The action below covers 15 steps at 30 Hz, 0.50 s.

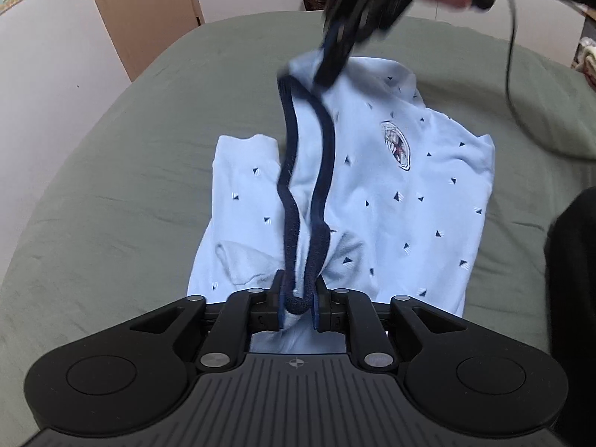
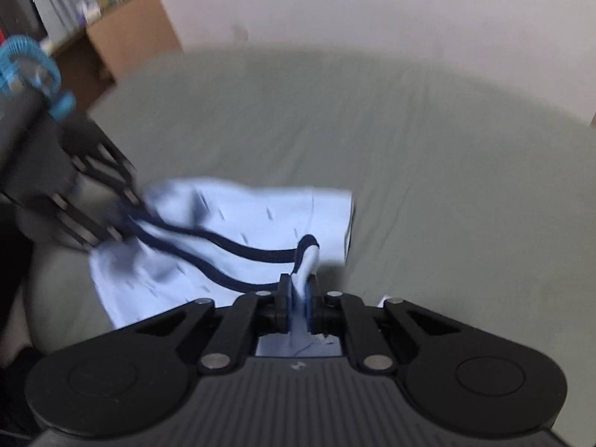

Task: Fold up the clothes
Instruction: 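Lift the shirt by the collar with both grippers, letting it hang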

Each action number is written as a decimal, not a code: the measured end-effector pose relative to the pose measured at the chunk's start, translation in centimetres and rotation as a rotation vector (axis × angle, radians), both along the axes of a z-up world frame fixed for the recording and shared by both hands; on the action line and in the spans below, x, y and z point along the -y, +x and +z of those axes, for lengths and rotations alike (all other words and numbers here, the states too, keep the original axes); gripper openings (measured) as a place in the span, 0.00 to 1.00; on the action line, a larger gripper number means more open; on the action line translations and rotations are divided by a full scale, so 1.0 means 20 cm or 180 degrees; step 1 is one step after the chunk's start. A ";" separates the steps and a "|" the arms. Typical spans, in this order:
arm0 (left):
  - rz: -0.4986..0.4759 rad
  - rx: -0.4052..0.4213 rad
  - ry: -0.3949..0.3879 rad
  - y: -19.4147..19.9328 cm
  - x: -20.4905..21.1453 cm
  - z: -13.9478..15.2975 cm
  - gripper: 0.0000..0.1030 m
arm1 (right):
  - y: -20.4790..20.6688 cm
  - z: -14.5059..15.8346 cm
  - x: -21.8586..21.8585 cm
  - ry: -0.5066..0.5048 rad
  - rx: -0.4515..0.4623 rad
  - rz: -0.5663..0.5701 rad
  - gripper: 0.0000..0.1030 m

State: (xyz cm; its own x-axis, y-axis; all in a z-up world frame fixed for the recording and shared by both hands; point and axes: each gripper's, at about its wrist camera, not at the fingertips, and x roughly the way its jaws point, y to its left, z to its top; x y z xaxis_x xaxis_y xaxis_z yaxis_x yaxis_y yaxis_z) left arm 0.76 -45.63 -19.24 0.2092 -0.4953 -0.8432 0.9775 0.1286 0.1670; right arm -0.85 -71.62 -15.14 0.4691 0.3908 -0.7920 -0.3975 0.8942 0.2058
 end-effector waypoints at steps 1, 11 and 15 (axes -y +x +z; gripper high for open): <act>-0.0009 0.0030 -0.0002 -0.01 0.02 0.00 0.17 | -0.04 0.06 0.00 -0.0036 0.0066 -0.0019 0.06; -0.0101 0.0059 -0.0012 -0.03 0.12 0.04 0.07 | -0.31 0.30 0.04 -0.0221 0.0315 -0.0294 0.06; 0.0152 0.0100 0.0084 0.00 0.08 0.13 0.06 | -0.32 0.31 -0.02 -0.0349 0.0363 -0.0373 0.05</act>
State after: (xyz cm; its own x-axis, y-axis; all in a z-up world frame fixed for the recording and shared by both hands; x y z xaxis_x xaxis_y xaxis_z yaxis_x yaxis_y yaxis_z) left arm 0.70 -47.32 -16.56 0.2586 -0.4618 -0.8485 0.9646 0.1701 0.2015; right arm -7.20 -71.29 -8.89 0.5956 0.2424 -0.7658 -0.3044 0.9504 0.0641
